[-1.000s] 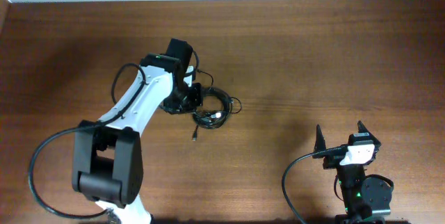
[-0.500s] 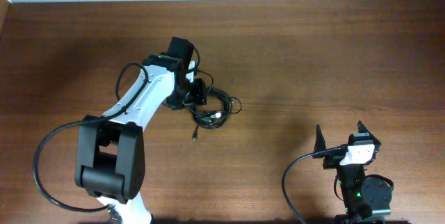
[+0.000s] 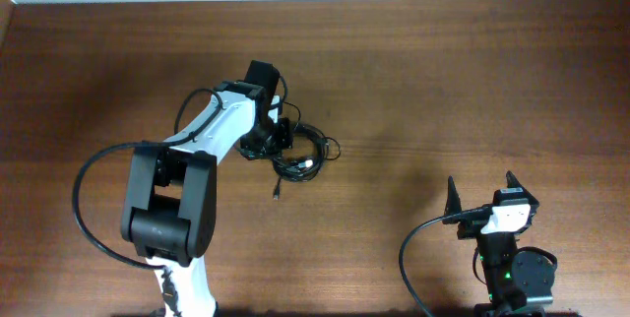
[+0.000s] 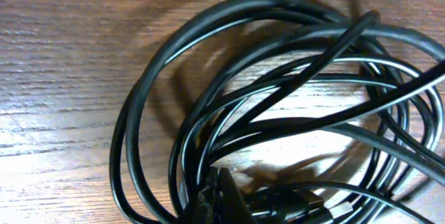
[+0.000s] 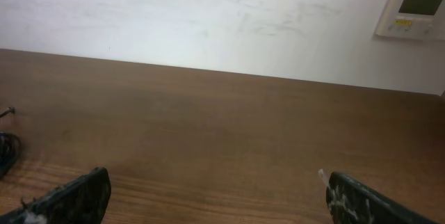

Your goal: Untangle cables

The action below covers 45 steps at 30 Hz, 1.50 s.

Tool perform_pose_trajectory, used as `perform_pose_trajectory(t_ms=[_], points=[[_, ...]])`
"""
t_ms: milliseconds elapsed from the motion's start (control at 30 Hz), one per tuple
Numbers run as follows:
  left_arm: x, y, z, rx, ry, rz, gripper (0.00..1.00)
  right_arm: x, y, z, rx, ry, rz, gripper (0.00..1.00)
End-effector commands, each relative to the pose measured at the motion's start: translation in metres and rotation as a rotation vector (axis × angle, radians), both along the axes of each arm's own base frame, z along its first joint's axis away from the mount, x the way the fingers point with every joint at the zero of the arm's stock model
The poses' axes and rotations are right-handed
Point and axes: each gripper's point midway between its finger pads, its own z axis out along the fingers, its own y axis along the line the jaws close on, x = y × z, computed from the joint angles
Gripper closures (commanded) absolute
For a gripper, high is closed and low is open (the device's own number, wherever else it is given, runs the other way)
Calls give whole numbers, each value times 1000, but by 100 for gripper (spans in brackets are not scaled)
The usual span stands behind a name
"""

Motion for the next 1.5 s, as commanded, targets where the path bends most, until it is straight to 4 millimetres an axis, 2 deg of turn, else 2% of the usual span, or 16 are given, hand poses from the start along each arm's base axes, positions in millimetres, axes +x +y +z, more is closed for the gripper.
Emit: perform_pose_trajectory(t_ms=[0,167,233,300,367,400,567,633,733,833,900,1033,1133,1233,1333,1467], points=[[14,-6,28,-44,-61,2,100,0,0,-4,-3,6,1,1],[25,-8,56,-59,-155,-52,100,0,0,-3,-3,6,1,1],[20,-6,53,-47,-147,-97,81,0,0,-3,-3,6,1,1],[15,11,44,48,-134,-97,67,0,0,-4,-3,6,1,2],[9,21,36,98,-116,-93,42,0,0,-3,-3,6,1,2],[6,22,34,102,-108,-94,36,0,0,-3,-2,4,3,1],[4,25,31,118,-95,-59,48,-1,12,-1,4,-6,74,2],[-1,26,24,118,-78,-26,49,-4,30,1,16,-11,177,2],[-2,25,15,111,-89,-23,50,-20,72,8,121,-9,436,2],[-1,25,15,106,-94,-18,56,-23,78,5,231,38,465,2],[0,24,15,104,-94,-4,57,-25,78,22,336,39,461,1],[0,24,15,102,-96,-4,58,-35,70,78,349,3,418,1],[0,22,15,92,-94,-5,58,-41,60,132,338,80,342,1],[1,20,16,77,-97,-6,58,-38,60,166,301,232,323,1],[1,19,16,77,-97,-6,60,-22,61,173,288,439,301,1],[1,19,16,76,-100,-5,60,10,73,165,332,609,342,2]])
